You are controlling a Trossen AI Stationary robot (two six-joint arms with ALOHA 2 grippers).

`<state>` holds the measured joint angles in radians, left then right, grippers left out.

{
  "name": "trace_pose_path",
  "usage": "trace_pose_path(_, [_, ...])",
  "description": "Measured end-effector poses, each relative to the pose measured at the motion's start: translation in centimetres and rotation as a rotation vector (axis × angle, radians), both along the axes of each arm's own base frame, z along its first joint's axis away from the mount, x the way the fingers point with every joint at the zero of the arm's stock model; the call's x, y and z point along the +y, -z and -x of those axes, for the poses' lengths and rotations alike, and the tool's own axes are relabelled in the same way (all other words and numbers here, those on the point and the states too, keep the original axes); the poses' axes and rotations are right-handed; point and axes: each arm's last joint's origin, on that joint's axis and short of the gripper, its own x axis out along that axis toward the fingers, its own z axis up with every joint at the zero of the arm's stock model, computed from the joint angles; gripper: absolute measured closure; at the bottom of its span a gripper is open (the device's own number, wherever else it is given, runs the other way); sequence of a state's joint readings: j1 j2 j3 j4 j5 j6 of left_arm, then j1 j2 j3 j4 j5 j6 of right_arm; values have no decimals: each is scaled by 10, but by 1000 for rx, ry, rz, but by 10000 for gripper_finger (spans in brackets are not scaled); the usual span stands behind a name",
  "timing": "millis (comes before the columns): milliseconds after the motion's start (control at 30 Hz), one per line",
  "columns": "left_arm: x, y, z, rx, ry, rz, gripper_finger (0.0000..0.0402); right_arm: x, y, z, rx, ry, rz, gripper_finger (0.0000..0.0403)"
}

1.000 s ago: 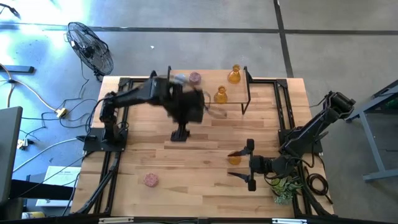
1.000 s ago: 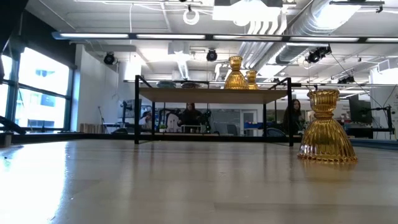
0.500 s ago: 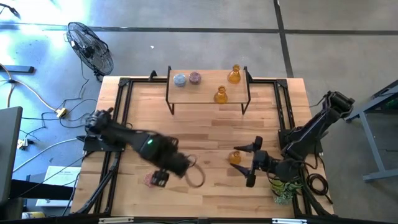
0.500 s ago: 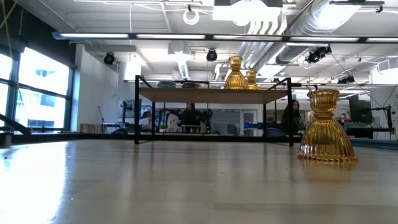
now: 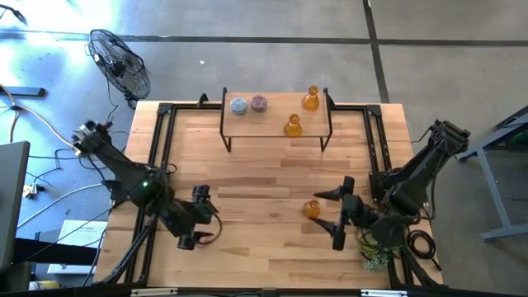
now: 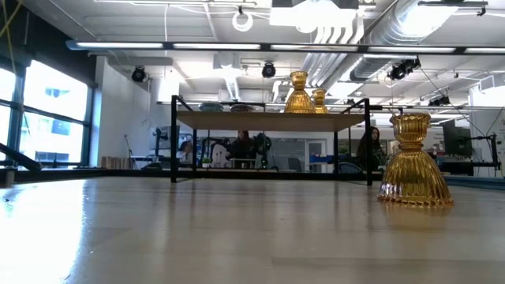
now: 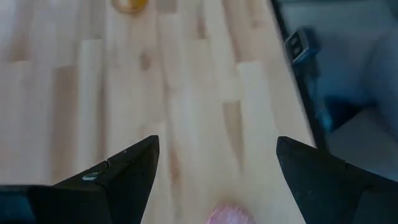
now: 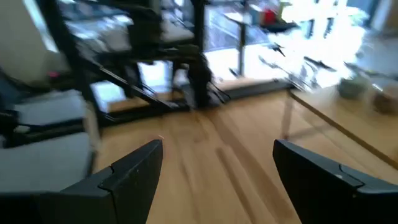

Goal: Pick & Place candle stick holders
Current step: Put the orange candle holder on the shelf

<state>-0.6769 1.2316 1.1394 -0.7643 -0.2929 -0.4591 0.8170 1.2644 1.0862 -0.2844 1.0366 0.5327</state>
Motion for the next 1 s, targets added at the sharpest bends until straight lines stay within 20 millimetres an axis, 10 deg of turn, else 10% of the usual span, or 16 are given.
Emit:
trace_pose_path(367, [16,72,21,-177,28,192,82,-20,64,8,236,130,-378,101])
trace_pose_path(1000, [15,73,20,-212,49,187,82,-44,103,-4,427,333,-602,101])
